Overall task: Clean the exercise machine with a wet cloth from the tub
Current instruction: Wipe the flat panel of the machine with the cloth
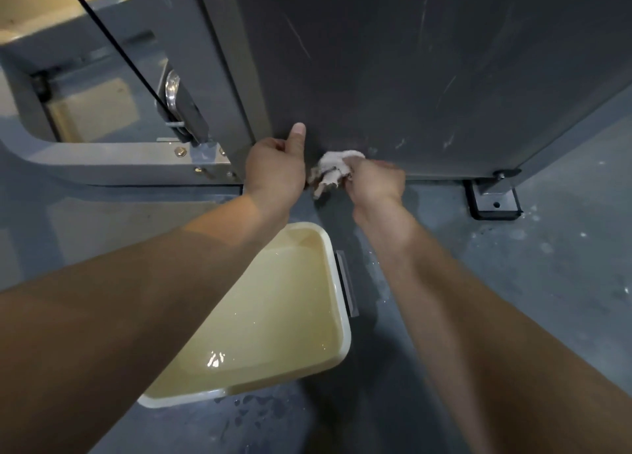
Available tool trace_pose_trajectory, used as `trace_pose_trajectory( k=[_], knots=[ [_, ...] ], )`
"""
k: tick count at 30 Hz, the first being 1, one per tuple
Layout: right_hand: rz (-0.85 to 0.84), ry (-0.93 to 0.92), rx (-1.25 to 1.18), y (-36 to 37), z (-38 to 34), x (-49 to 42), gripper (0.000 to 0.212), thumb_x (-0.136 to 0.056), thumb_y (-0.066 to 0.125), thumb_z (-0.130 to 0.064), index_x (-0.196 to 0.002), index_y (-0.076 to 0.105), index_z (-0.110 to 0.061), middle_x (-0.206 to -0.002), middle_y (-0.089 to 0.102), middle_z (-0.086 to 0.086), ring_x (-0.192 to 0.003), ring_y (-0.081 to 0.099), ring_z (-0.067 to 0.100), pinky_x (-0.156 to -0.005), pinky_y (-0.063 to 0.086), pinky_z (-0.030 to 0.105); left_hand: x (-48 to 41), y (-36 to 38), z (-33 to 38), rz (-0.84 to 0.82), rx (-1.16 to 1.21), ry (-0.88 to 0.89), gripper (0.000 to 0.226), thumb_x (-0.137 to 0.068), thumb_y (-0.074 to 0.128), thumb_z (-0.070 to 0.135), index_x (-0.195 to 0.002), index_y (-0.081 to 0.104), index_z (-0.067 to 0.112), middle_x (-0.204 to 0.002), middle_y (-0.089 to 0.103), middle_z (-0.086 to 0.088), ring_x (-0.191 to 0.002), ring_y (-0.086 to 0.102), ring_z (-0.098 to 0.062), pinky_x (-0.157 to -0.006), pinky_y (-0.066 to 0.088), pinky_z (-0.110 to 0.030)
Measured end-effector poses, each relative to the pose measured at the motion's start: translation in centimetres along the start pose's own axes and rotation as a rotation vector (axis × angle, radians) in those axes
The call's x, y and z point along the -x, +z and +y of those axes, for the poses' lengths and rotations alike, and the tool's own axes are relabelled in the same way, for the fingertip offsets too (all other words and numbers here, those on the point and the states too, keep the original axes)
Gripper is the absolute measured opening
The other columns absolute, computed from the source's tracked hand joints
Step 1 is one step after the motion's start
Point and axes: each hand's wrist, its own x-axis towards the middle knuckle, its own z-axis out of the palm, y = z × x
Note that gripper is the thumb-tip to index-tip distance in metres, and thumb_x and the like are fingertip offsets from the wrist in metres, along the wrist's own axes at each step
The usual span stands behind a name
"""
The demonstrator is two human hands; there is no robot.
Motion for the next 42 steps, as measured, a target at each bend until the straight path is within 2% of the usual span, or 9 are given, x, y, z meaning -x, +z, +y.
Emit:
trace_pose_trajectory(
  k=[2,6,10,15,19,24,30,35,42],
  knots=[
    [0.078,0.047,-0.031,-1.0,-0.2,-0.5,0.021,-0.080,0.070,0.004,-0.072,0.056,-0.010,-0.079,0.063,0.009,-0.066,0.055,0.020,-0.060,0.044,0.029,0.2,-0.1,-0.1,0.008,0.004,-0.001,0.060,-0.101,0.056,0.053,-0.094,0.069,-0.005,-0.086,0.073,-0.014,-0.078,0.065,-0.027,-0.078,0.053,-0.038],
    [0.096,-0.095,-0.122,-2.3,-1.2,-0.7,0.025,-0.085,0.069,0.000,-0.068,0.056,-0.013,-0.064,0.057,0.004,-0.057,0.051,0.016,-0.054,0.041,0.026,0.1,-0.1,-0.2,-0.026,0.013,-0.021,0.054,-0.100,0.056,0.054,-0.091,0.068,0.003,-0.093,0.075,-0.016,-0.080,0.065,-0.025,-0.085,0.054,-0.042],
    [0.083,0.047,-0.050,-3.2,-1.5,-0.9,0.020,-0.086,0.066,0.002,-0.077,0.056,-0.013,-0.075,0.062,0.004,-0.057,0.056,0.016,-0.056,0.048,0.025,0.1,-0.4,-0.2,-0.017,0.011,-0.036,0.057,-0.099,0.057,0.056,-0.095,0.069,0.000,-0.092,0.074,-0.011,-0.090,0.069,-0.028,-0.089,0.055,-0.042],
    [0.224,-0.318,-0.083,-3.4,-2.7,-1.0,0.022,-0.079,0.064,-0.006,-0.062,0.051,-0.013,-0.058,0.045,0.002,-0.057,0.039,0.017,-0.051,0.032,0.028,-0.2,-0.4,-0.3,-0.047,0.058,-0.050,0.049,-0.098,0.059,0.055,-0.091,0.067,0.008,-0.100,0.075,-0.017,-0.096,0.070,-0.030,-0.089,0.054,-0.040],
    [0.245,-0.336,0.022,-3.4,-3.1,-1.1,0.033,-0.079,0.062,-0.009,-0.055,0.040,-0.018,-0.056,0.039,0.000,-0.060,0.034,0.018,-0.053,0.032,0.030,-0.1,-0.4,0.0,-0.032,0.054,-0.080,0.051,-0.097,0.059,0.058,-0.095,0.069,0.007,-0.097,0.075,-0.010,-0.095,0.070,-0.026,-0.089,0.053,-0.039],
    [0.168,-0.189,0.060,-4.0,-3.0,-1.5,0.010,-0.079,0.063,-0.005,-0.074,0.057,-0.010,-0.066,0.051,0.008,-0.061,0.043,0.020,-0.055,0.036,0.032,0.1,-0.4,0.2,-0.038,0.051,-0.093,0.052,-0.098,0.058,0.057,-0.098,0.068,0.006,-0.102,0.075,-0.012,-0.099,0.070,-0.028,-0.088,0.052,-0.037],
    [0.098,-0.293,0.044,-4.5,-2.8,-1.0,0.017,-0.082,0.066,-0.007,-0.070,0.054,-0.010,-0.065,0.045,0.005,-0.060,0.039,0.015,-0.051,0.034,0.026,0.1,-0.2,-0.2,-0.010,0.067,-0.024,0.045,-0.099,0.059,0.053,-0.090,0.065,0.009,-0.087,0.069,-0.012,-0.081,0.063,-0.025,-0.083,0.052,-0.037],
    [0.153,0.002,0.016,-5.7,-1.2,-3.1,0.014,-0.075,0.062,0.004,-0.078,0.061,-0.010,-0.067,0.058,0.008,-0.065,0.052,0.021,-0.051,0.038,0.026,0.3,0.1,-0.5,-0.007,0.061,-0.032,0.051,-0.099,0.058,0.055,-0.092,0.067,0.005,-0.089,0.070,-0.010,-0.082,0.063,-0.023,-0.082,0.051,-0.035],
    [0.009,-0.278,0.068,-5.4,-1.8,-1.4,0.035,-0.095,0.065,-0.015,-0.062,0.053,-0.016,-0.055,0.050,-0.007,-0.055,0.044,0.011,-0.055,0.038,0.023,-0.2,0.5,-1.5,0.054,0.066,0.028,0.061,-0.098,0.058,0.056,-0.093,0.067,-0.004,-0.085,0.071,-0.015,-0.075,0.060,-0.020,-0.072,0.047,-0.030]
  ],
)
